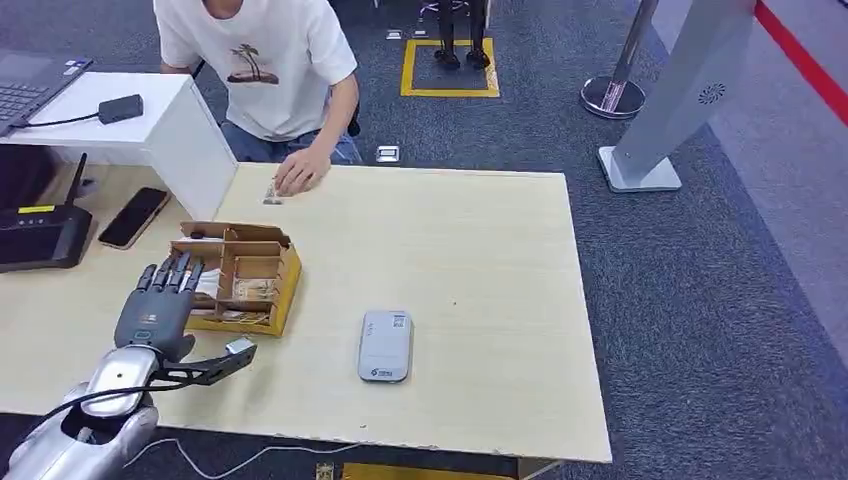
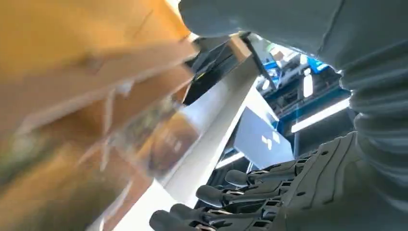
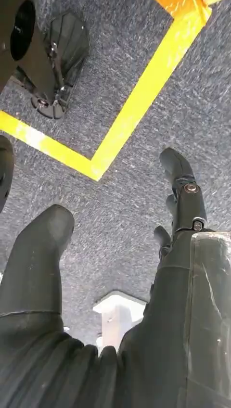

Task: Pass the card to the sensor for recognition and then transmit it.

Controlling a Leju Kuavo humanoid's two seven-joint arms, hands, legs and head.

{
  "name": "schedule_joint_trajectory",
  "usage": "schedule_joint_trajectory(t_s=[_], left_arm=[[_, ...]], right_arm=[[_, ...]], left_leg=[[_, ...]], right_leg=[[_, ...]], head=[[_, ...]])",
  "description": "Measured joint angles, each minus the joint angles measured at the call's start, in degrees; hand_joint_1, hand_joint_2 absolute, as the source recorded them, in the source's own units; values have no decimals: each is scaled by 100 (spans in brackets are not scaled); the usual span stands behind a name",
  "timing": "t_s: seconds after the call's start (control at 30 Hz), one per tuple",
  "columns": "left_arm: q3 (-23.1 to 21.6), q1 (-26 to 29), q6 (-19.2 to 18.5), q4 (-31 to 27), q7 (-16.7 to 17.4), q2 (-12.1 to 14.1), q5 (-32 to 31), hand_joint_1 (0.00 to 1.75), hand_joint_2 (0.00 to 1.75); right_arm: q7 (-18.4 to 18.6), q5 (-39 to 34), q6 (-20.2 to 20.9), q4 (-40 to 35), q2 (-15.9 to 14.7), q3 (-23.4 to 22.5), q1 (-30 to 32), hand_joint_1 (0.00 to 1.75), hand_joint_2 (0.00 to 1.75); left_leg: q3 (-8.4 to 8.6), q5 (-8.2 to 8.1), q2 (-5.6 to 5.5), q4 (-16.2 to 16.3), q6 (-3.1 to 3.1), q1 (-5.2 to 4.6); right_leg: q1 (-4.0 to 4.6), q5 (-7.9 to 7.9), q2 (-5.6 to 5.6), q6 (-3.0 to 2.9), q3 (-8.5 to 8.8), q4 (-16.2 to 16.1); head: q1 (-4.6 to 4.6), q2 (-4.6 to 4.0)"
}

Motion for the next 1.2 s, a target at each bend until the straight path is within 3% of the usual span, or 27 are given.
schedule_joint_trajectory(t_s=[0.4, 0.43, 0.53, 1.0, 1.2], left_arm=[[87, 165, -39, -153, 4, 137, 0, 0, 175], [105, 184, -37, -179, 4, 140, -2, 17, 175], [144, 224, -28, -212, 2, 137, -7, 0, 175], [160, 224, -9, -212, 2, 107, -44, 0, 175], [383, 200, 197, -210, -20, 100, -37, 0, 175]], right_arm=[[-22, 0, -4, 0, 0, -15, 3, 0, 175], [-22, 0, -7, 0, 0, -20, 4, 0, 175], [-20, 2, -7, 0, 0, -35, 6, 0, 175], [-24, 9, -4, 0, 0, -39, 5, 0, 175], [-22, 118, 13, 0, 0, -39, 5, 0, 175]], left_leg=[[0, 0, -1, 1, 0, -1], [0, 0, -1, 0, 0, -1], [-1, 0, -2, 1, 0, -1], [-1, 0, -1, 0, 0, -1], [0, 0, -1, 0, 0, 0]], right_leg=[[0, 1, -1, 0, 3, 0], [0, 1, -1, 0, 3, 0], [0, 1, -1, 0, 2, 0], [0, 1, -1, 0, 2, 0], [0, 0, -1, 0, 0, 0]], head=[[2, 0], [2, 0], [2, 0], [2, 0], [2, 0]])
